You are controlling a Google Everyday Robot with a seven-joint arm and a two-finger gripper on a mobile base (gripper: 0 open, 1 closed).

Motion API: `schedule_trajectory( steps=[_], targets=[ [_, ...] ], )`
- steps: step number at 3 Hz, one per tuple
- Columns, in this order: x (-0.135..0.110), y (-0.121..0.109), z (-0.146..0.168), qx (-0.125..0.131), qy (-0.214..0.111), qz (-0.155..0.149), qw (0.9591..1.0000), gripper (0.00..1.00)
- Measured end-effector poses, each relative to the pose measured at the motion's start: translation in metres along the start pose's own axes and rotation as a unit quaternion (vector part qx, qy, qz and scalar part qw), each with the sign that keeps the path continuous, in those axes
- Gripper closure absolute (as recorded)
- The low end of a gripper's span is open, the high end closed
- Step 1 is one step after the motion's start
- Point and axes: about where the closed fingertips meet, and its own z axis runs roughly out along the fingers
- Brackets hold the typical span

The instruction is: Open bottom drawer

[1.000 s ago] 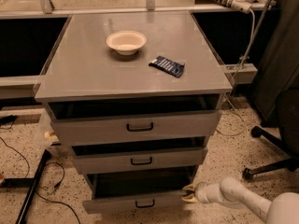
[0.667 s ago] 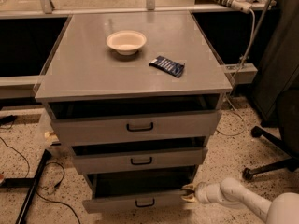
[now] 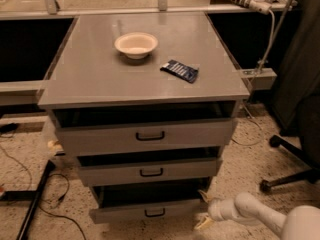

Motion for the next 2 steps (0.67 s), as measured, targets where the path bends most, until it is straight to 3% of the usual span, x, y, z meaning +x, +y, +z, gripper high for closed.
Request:
schedule_trajectory(
  steps=[2],
  targets=[
    [-0.0012,0.0089,-0.0064,-0.006,0.002,0.017,0.9998,0.62]
  ],
)
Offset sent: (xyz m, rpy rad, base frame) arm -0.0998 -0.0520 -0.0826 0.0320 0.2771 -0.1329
